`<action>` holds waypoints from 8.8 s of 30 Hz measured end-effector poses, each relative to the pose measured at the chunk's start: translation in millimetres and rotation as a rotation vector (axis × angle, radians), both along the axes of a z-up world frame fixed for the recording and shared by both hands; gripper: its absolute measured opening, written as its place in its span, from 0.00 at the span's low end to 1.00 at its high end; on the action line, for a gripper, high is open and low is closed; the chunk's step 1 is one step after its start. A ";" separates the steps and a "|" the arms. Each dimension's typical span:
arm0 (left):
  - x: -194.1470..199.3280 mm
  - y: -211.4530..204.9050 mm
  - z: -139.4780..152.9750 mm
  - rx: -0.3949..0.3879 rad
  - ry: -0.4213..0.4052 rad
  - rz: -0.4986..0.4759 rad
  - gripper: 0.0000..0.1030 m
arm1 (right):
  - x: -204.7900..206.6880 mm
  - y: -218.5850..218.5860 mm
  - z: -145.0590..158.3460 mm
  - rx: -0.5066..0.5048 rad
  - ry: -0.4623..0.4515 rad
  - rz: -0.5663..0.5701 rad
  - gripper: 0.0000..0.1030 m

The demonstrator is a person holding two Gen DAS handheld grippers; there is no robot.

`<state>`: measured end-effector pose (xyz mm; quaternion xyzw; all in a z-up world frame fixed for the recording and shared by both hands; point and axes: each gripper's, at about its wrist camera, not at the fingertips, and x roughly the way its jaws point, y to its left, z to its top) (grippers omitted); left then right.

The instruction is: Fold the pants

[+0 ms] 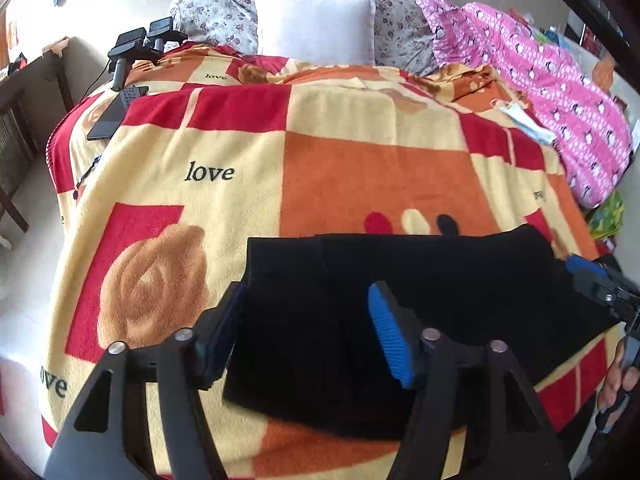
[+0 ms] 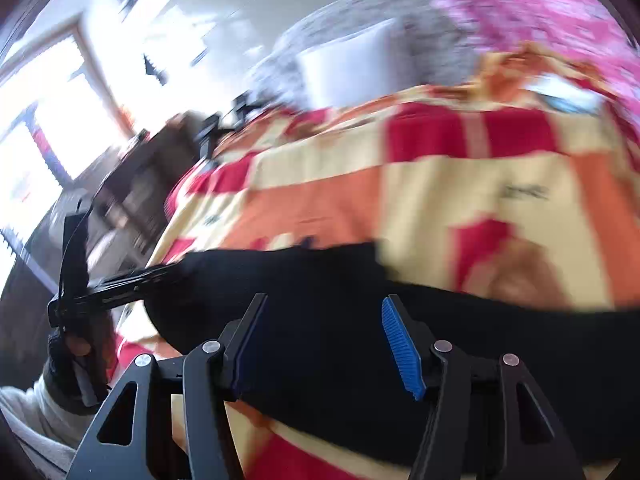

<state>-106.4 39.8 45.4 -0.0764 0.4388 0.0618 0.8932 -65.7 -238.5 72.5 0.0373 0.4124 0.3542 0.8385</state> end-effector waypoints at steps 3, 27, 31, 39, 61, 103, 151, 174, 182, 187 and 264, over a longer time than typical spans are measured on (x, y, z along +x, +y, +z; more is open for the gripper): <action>5.8 0.1 -12.3 0.015 0.031 0.000 0.61 | 15.8 41.5 -17.8 -0.077 0.016 0.048 0.54; -6.1 -16.9 -1.6 0.007 -0.013 -0.014 0.71 | -24.7 49.5 -27.9 -0.163 -0.005 0.065 0.55; -12.9 -26.3 -9.1 0.028 -0.006 -0.016 0.71 | -29.9 44.9 -34.6 -0.179 -0.005 0.049 0.55; -14.6 -31.2 -16.5 0.044 0.010 -0.004 0.72 | -33.8 28.3 -35.6 -0.169 0.015 0.024 0.56; 13.4 -94.2 -7.2 0.024 0.003 -0.140 0.72 | -23.2 -54.9 -32.1 -0.146 0.037 -0.168 0.62; 68.6 -242.4 6.6 0.043 -0.009 -0.373 0.76 | -39.0 -183.0 -3.6 -0.380 -0.096 -0.502 0.71; 65.0 -316.7 3.3 0.084 0.006 -0.485 0.76 | -113.6 -304.8 5.6 -0.590 -0.192 -0.838 0.77; 95.9 -358.6 8.0 -0.115 0.089 -0.733 0.82 | -104.2 -301.9 -1.3 0.002 -0.030 -0.598 0.79; 126.7 -424.0 -4.1 -0.072 0.138 -0.935 0.82 | -82.8 -293.9 -32.9 0.084 0.066 -0.576 0.79; 129.3 -450.4 -18.2 -0.076 0.133 -0.958 0.84 | -62.0 -299.7 -39.9 0.109 0.048 -0.633 0.74; 56.3 -173.5 -6.4 -0.236 0.100 -0.361 0.84 | -25.7 -72.2 -31.1 0.200 0.060 -0.029 0.48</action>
